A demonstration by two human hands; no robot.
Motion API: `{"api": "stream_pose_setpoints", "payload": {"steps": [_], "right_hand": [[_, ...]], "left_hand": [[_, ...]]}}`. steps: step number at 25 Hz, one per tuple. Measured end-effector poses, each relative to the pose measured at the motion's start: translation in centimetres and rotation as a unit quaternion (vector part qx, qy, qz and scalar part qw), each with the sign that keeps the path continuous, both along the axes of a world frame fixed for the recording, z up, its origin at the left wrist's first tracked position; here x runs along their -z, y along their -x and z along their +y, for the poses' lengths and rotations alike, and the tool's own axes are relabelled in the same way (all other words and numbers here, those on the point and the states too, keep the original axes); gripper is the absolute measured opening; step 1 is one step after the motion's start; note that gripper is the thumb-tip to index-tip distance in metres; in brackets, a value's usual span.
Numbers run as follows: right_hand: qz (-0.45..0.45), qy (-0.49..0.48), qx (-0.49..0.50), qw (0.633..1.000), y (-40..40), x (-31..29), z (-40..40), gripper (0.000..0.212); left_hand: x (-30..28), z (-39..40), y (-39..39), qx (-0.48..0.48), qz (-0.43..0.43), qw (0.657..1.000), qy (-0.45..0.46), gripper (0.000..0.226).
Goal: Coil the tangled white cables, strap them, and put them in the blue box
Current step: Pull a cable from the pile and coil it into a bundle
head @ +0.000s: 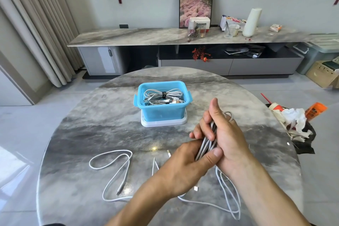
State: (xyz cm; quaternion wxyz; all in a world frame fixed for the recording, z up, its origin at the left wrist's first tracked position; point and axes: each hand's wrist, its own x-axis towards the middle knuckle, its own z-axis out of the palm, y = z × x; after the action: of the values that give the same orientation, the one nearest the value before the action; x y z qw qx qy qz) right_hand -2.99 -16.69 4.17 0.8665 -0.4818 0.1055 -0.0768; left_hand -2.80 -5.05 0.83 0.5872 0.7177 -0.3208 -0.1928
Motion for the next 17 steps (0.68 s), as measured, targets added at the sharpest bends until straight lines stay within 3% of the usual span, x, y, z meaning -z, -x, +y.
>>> {"api": "stream_pose_setpoints", "payload": {"steps": [3,7,10,13,15,17], "right_hand": [[-0.008,0.011,-0.03,0.999,0.1,-0.1,-0.2,0.045],[-0.004,-0.071,-0.04,0.997,0.3,-1.1,-1.7,0.046],[-0.027,0.03,0.003,0.999,0.3,-0.9,-1.8,0.029],[-0.085,0.164,-0.036,0.982,0.4,-0.6,-1.4,0.034],[-0.09,0.17,-0.099,0.976,0.6,-0.6,-1.2,0.038],[-0.077,0.112,-0.162,0.977,0.7,-0.9,-1.4,0.038]], "left_hand": [[0.3,0.0,-0.1,0.004,0.063,0.997,0.037,0.03],[-0.4,-0.3,-0.1,0.04,0.151,0.986,0.053,0.026],[-0.8,0.1,-0.1,0.057,0.161,0.985,0.036,0.022],[-0.8,0.7,0.0,0.062,0.138,0.988,0.01,0.025],[-0.9,0.8,0.1,0.07,0.113,0.991,-0.02,0.021],[-0.9,0.9,0.3,0.09,0.115,0.989,-0.035,0.026]]}}
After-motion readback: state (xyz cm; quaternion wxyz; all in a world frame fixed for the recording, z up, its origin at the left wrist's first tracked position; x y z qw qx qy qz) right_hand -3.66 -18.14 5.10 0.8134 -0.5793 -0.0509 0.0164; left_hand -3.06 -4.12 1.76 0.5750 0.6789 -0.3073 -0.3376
